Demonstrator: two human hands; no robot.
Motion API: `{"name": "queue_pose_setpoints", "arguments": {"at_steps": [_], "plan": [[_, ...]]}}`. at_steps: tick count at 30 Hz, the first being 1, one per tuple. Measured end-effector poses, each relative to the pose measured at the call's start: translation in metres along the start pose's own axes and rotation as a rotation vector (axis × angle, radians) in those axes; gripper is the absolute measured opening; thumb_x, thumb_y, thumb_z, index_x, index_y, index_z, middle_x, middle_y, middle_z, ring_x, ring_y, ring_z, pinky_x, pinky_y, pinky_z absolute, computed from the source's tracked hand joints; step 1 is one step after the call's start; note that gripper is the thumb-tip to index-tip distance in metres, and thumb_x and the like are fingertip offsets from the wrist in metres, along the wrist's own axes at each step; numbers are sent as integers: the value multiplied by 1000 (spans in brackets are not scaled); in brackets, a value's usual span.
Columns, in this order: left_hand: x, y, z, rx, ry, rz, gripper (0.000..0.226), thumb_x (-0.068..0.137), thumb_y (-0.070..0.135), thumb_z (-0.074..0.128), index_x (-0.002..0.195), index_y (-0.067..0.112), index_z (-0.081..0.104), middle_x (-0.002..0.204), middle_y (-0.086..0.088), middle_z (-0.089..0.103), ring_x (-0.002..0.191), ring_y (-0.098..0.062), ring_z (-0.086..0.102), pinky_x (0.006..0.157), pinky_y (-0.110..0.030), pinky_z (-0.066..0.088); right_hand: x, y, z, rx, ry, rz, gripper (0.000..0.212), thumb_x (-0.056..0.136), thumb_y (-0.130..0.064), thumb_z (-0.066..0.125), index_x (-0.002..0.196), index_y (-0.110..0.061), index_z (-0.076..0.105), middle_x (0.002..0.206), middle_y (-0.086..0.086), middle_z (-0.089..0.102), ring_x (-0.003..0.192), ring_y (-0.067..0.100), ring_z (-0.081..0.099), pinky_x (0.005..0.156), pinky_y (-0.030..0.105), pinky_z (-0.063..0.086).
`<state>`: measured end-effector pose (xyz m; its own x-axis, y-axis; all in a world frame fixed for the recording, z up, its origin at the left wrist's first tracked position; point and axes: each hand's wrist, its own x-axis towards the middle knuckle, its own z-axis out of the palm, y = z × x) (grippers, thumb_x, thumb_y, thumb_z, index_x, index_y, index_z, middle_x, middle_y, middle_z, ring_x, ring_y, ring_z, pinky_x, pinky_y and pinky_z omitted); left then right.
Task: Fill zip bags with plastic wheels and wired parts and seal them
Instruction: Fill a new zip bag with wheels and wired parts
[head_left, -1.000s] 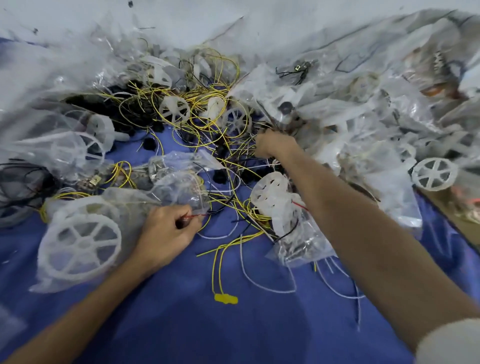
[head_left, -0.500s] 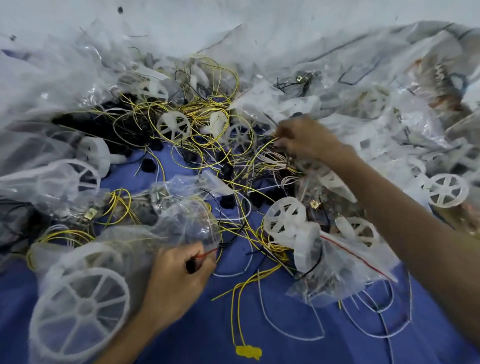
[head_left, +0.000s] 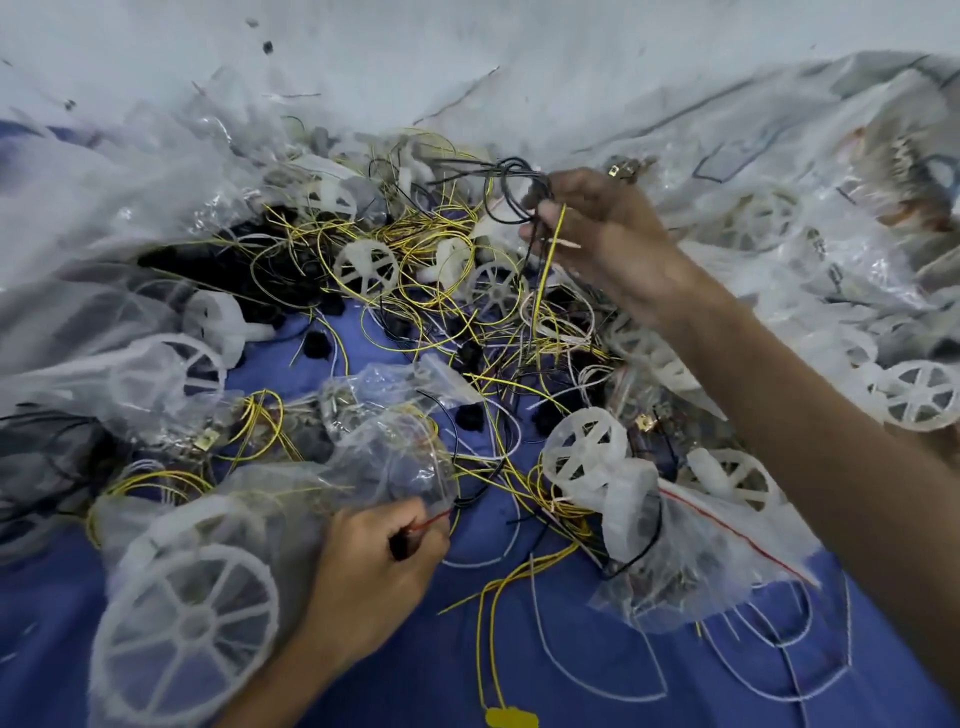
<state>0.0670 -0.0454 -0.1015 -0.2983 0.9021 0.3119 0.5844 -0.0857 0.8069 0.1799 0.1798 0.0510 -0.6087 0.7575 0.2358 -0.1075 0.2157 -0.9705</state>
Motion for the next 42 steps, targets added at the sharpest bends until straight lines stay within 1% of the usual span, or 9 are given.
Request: {"name": "queue_pose_setpoints", "arguments": {"at_steps": [5,9,12,14,20,28,31,36,42], "plan": [[1,-1,3,-17,22,-7,45,72,42,50,52,10,27,47,3,24,47,-6,23,47,-24,21,5,11,0,7,-9,72,43,79,4,59,116,-16,48,112,14,50,79,19,68,74,31,55],[-1,-1,2,-24,18,-28,40,73,26,57,51,11,27,46,3,24,46,-8,24,48,-26,20,-5,37,-14,-195,110,345,73,86,15,49,144,-8,11,109,18,59,84,26,66,78,37,56],[0,1,1,-28,18,-12,39,73,25,56,50,19,26,45,4,24,47,-10,26,48,-27,21,-9,44,-19,-69,118,322,40,85,21,38,107,-12,43,79,7,70,69,14,67,72,28,56],[1,2,1,-21,20,-2,40,73,24,56,49,21,24,45,3,22,47,-11,26,49,-27,21,-5,36,-18,-16,132,320,42,85,20,36,110,-13,44,72,1,71,68,12,68,73,28,56],[0,1,1,-24,13,2,41,73,26,55,49,21,23,52,-11,30,48,-11,24,51,-32,22,10,-7,-6,-230,208,168,12,95,-6,47,92,-10,58,72,2,64,65,12,64,56,20,52],[0,5,0,-7,10,1,39,74,26,53,50,21,22,49,0,24,51,-16,25,52,-32,23,32,-57,19,-558,499,-256,10,87,-15,60,95,-10,64,80,-1,61,60,8,57,69,27,51],[0,7,-1,-10,8,-35,37,73,28,51,50,20,23,50,0,24,54,-15,27,54,-33,24,32,-75,25,-573,532,-332,10,88,-20,58,93,-15,64,92,3,63,77,9,59,79,26,50],[0,9,-1,-65,66,-98,58,91,27,60,46,18,24,45,4,23,48,-10,25,50,-30,22,-1,-53,53,-643,451,-180,22,77,-24,64,85,-4,70,87,12,70,72,10,58,72,27,46],[-1,9,-1,-119,211,-139,59,88,11,59,46,23,19,49,4,16,46,-6,17,47,-27,16,-57,17,84,-241,380,-4,29,79,-19,61,79,9,60,98,26,66,93,29,65,76,32,46]]}}
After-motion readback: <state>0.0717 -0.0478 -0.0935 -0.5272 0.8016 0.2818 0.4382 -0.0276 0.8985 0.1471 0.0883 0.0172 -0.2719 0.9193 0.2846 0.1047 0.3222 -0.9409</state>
